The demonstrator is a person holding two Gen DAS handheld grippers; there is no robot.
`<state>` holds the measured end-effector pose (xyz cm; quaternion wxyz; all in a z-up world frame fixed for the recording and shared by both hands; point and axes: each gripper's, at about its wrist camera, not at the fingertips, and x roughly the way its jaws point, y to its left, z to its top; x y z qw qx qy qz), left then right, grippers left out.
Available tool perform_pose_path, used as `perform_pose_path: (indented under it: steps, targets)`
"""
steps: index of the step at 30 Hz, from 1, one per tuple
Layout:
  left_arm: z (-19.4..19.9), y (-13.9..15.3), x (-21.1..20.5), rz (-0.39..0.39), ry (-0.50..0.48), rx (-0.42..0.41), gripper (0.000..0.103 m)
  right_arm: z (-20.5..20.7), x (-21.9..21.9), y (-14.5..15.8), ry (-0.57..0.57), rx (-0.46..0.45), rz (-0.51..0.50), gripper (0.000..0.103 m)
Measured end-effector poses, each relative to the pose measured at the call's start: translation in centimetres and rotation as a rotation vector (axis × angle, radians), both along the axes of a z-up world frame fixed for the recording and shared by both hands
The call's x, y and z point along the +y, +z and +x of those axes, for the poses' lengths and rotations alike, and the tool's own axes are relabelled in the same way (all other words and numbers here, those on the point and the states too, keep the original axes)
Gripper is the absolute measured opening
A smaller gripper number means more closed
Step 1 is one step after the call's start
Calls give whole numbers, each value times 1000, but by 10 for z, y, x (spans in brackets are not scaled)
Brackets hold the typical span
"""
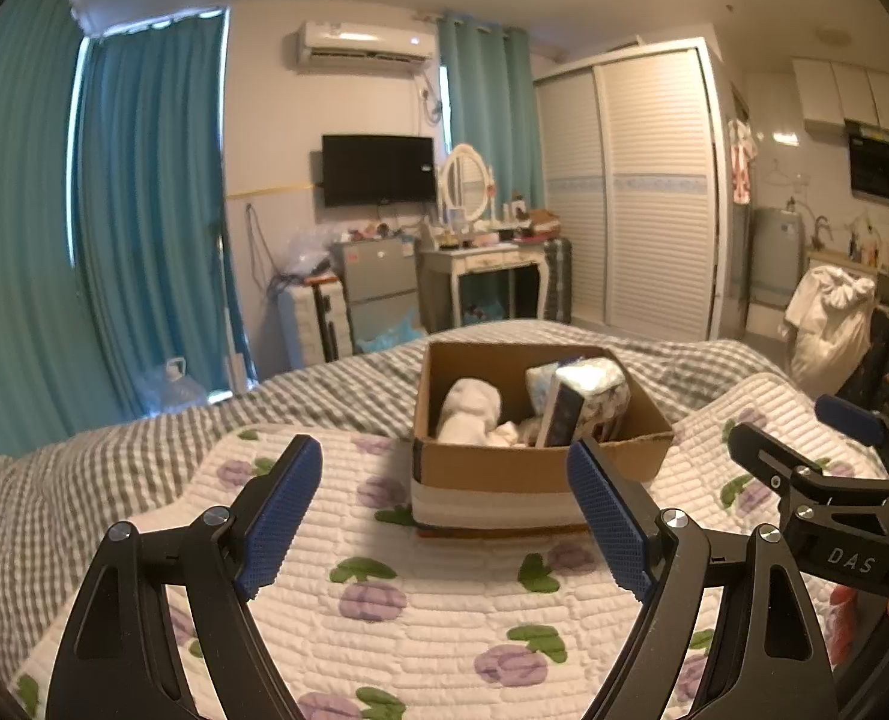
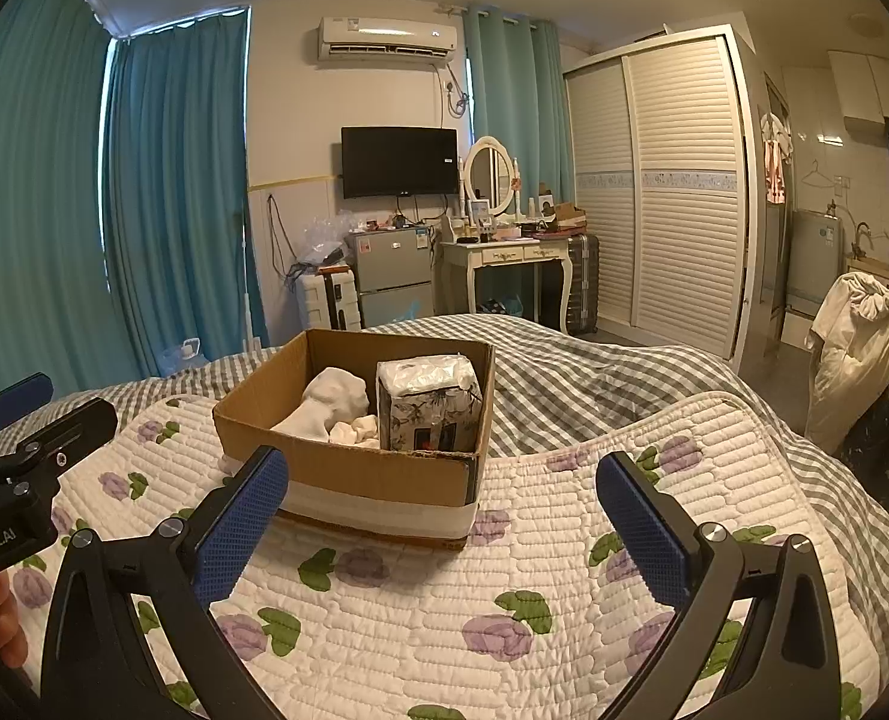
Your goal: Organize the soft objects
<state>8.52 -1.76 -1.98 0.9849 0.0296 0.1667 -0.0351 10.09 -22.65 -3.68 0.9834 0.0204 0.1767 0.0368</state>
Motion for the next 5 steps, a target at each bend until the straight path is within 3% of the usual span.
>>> perform_pose_path:
  steps: [5]
  targets:
    - [-1, 0, -1, -17, -1, 9, 85, 0, -2, -1, -12, -3, 4, 103]
